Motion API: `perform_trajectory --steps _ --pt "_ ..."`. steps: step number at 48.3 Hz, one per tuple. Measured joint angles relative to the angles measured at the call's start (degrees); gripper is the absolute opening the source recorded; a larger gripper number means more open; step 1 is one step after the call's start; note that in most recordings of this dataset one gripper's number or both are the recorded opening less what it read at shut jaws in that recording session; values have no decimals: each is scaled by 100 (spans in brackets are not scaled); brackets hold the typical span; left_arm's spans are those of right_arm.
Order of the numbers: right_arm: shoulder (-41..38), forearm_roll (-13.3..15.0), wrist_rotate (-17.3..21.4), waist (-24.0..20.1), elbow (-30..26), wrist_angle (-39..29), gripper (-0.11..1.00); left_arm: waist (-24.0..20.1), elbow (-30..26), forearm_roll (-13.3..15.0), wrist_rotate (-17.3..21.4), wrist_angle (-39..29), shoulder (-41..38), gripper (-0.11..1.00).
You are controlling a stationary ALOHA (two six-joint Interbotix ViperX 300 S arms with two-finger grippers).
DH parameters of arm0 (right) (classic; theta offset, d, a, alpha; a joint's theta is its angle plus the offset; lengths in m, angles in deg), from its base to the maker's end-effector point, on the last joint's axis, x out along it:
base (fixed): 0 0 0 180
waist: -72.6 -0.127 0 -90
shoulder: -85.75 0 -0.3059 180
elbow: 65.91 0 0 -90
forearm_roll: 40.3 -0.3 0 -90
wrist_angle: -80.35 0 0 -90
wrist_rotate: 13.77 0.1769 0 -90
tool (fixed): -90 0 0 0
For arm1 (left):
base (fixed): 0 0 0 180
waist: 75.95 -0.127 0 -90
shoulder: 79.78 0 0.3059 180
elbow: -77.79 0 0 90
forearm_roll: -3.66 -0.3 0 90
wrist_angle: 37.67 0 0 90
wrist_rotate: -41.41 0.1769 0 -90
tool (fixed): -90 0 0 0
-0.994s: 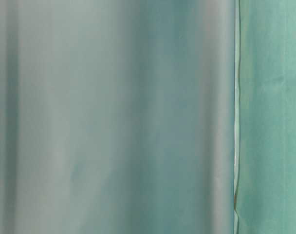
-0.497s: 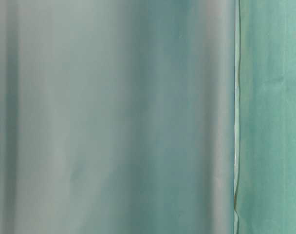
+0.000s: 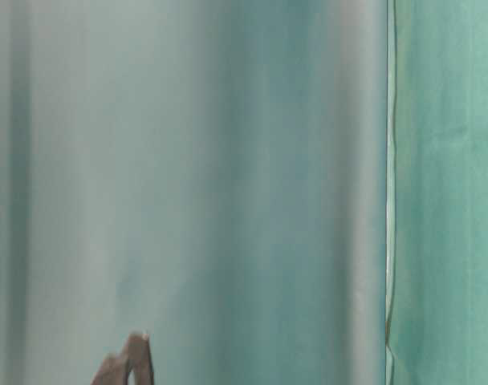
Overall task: Peel off the Velcro with your right arm.
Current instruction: 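Move the left gripper over the left end of the black Velcro strip, then lower and close the left gripper on the strip's left end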
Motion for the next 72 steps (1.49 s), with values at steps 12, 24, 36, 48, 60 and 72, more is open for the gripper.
perform_trajectory --steps 12,24,36,48,60,72 --pt "9 0 0 -9 105 53 74 0 -562 0 0 -167 -800 85" --pt "9 0 0 0 105 62 74 0 -1072 0 -9 -932 -1230 85" --pt "9 9 0 0 123 62 74 0 -1556 0 -18 -2030 -1477 85" --pt "9 18 0 0 123 62 74 0 -2074 0 -26 -3182 -1863 85" --pt "9 18 0 0 123 62 74 -44 -2250 9 -9 -3437 -2145 85" --pt "9 18 0 0 123 62 74 -141 -2276 9 -26 -3384 -2637 85"
